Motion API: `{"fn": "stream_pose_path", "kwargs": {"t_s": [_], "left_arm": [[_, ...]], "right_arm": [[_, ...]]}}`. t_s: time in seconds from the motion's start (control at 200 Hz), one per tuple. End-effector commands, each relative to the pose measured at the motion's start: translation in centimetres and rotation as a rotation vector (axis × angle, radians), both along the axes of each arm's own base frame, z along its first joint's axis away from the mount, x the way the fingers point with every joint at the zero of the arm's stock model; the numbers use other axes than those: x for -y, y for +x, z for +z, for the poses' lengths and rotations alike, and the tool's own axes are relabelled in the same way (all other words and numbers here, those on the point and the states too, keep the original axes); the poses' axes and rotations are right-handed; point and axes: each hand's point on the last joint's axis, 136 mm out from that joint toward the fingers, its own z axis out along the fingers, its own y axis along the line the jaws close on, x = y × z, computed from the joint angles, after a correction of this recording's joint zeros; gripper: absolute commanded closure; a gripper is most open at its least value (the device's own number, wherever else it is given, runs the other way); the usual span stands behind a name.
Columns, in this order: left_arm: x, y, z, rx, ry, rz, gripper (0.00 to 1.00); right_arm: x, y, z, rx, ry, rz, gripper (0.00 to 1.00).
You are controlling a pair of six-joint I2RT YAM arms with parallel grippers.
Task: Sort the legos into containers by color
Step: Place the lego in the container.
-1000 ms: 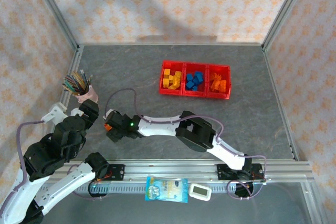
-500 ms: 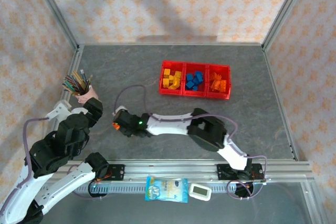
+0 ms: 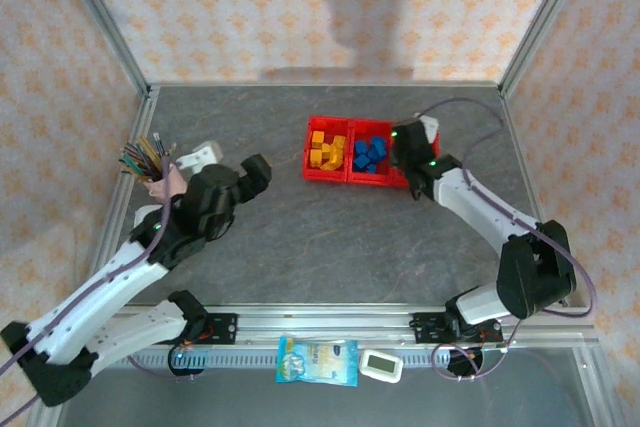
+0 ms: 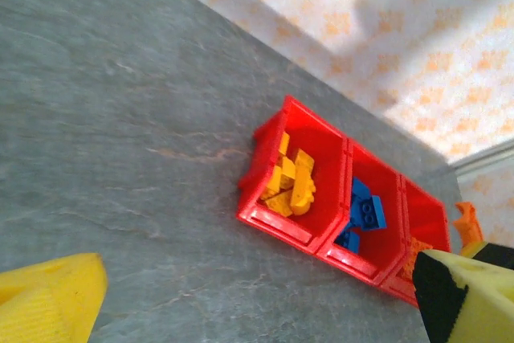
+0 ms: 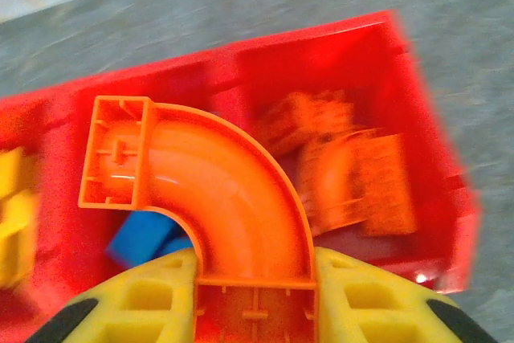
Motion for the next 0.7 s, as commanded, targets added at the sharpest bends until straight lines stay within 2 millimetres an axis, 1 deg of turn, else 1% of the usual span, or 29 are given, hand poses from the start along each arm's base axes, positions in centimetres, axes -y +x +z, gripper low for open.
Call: {"fn": "stream_pose_path", "kwargs": {"t_s": [0.0,0.03,0.1,0.14,0.16,0.195,0.22,0.265,0.285,0.31,0.32,0.345,0.38,0.42,0.43,0.47,0.52,0.546,0.601,0.656,0.696], "left_arm": [[2.7,2.0,1.0,0.065,-0.050,-0.083,0.01],[3.1,2.3,0.8,0.065,-0.051,-0.089,0.01],[3.5,2.8,0.1,0.054,-0.051,-0.093,0.01],[3.5,3.0,-0.3,0.049,-0.042,-0.092,0.01],[3.4,3.2,-0.4,0.048,-0.036,-0.087,0.01],[3.0,3.3,-0.9,0.040,-0.023,-0.073,0.01],[2.7,3.5,-1.1,0.041,-0.016,-0.062,0.01],[1.9,3.9,-1.6,0.046,0.005,-0.037,0.01],[1.5,4.1,-1.8,0.051,0.018,-0.023,0.01],[0.8,4.3,-2.2,0.056,0.035,-0.005,0.01],[0.5,4.5,-2.3,0.058,0.042,0.001,0.01],[-0.4,4.9,-2.7,0.063,0.065,0.021,0.01],[-2.4,5.3,-3.2,0.068,0.117,0.080,0.01],[-5.2,5.7,-4.1,0.072,0.198,0.171,0.01],[-5.8,5.8,-4.1,0.081,0.212,0.188,0.01],[-8.6,6.3,-5.1,0.087,0.298,0.250,0.01],[-12.2,6.3,-6.2,0.092,0.371,0.355,0.01],[-13.7,6.2,-6.7,0.093,0.390,0.387,0.01],[-16.2,5.8,-7.7,0.106,0.431,0.443,0.01],[-17.6,5.6,-8.7,0.165,0.489,0.468,0.01],[-18.3,5.6,-9.6,0.174,0.510,0.467,0.01]], "right_arm": [[1.8,1.1,-1.2,-0.044,-0.002,-0.022,0.71],[2.1,1.7,-1.4,-0.044,0.007,-0.024,0.71],[1.9,3.0,-1.8,-0.048,0.012,-0.001,0.70],[1.9,3.7,-1.9,-0.049,0.004,-0.004,0.66],[2.0,4.0,-2.1,-0.057,0.000,-0.006,0.60],[2.2,4.6,-2.4,-0.068,-0.006,-0.007,0.46],[2.4,5.0,-2.3,-0.066,-0.008,-0.012,0.39],[2.6,5.4,-1.6,-0.048,-0.005,-0.012,0.25],[2.8,5.5,-1.2,-0.033,0.000,-0.015,0.16],[3.3,5.5,-0.4,-0.010,0.004,-0.030,0.03],[3.7,5.4,-0.1,0.000,0.006,-0.042,0.01],[4.6,5.2,0.7,0.024,0.011,-0.072,0.00],[6.1,4.7,1.7,0.062,0.020,-0.114,0.00],[8.9,3.7,2.4,0.103,0.007,-0.204,0.00],[9.6,3.4,2.3,0.108,-0.003,-0.229,0.00],[12.5,1.7,2.3,0.156,-0.045,-0.342,0.00],[14.7,-0.2,1.4,0.220,-0.077,-0.417,0.00],[15.5,-1.1,0.7,0.242,-0.099,-0.439,0.00],[16.7,-2.4,0.2,0.316,-0.169,-0.466,0.00],[17.8,-3.7,-0.4,0.386,-0.215,-0.493,0.00],[17.5,-3.7,-1.0,0.436,-0.189,-0.436,0.00]]}}
